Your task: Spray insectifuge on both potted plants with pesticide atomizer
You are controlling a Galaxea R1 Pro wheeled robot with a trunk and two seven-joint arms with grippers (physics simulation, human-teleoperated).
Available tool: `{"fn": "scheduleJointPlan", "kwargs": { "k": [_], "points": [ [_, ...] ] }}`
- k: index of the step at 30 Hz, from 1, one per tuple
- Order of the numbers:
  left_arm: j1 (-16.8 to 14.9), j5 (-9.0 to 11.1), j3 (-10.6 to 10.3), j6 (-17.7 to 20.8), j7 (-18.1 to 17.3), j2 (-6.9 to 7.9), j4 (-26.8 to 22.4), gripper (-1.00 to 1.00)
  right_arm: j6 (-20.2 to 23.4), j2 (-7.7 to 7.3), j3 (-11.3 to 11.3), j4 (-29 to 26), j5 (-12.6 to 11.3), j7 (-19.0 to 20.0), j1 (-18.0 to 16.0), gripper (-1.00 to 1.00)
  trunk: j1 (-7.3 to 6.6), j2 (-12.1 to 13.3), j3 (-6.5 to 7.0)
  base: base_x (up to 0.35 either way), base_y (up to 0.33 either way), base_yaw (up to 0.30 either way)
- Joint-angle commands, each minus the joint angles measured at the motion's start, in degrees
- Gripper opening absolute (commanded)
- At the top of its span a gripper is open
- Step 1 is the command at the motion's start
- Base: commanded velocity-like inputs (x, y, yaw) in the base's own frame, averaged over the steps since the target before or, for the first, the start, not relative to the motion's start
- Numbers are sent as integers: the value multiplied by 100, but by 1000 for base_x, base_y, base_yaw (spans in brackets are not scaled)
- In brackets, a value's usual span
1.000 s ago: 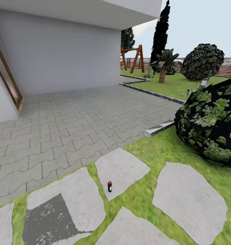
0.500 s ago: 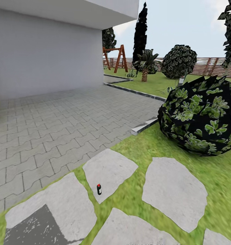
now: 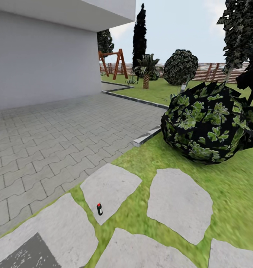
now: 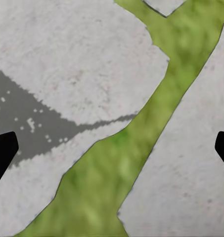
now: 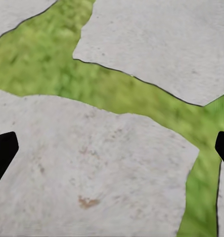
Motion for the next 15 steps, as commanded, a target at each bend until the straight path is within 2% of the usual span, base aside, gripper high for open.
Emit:
{"fn": "scheduleJointPlan", "kwargs": {
  "k": [1, 4, 6, 15],
  "points": [
    [-15, -23, 27, -19, 5, -1, -2, 100, -16, -2, 24, 7, -34, 7, -3, 100, -1, -2, -5, 0, 0, -13],
    [-98, -25, 23, -7, 10, -13, -28, 100, -16, -3, 27, 4, -28, 13, -3, 100, -1, -2, -5, 0, 0, -5],
    [-259, -29, 19, 24, 11, -22, -105, 100, -16, -3, 23, -1, -31, 13, -3, 100, -1, -2, -5, 0, 0, -1],
    [-1551, -23, 26, 188, 115, -72, -141, 100, -19, -25, 7, -138, -32, -1, -3, 100, -1, -2, -5, 0, 0, 0]
  ]
}}
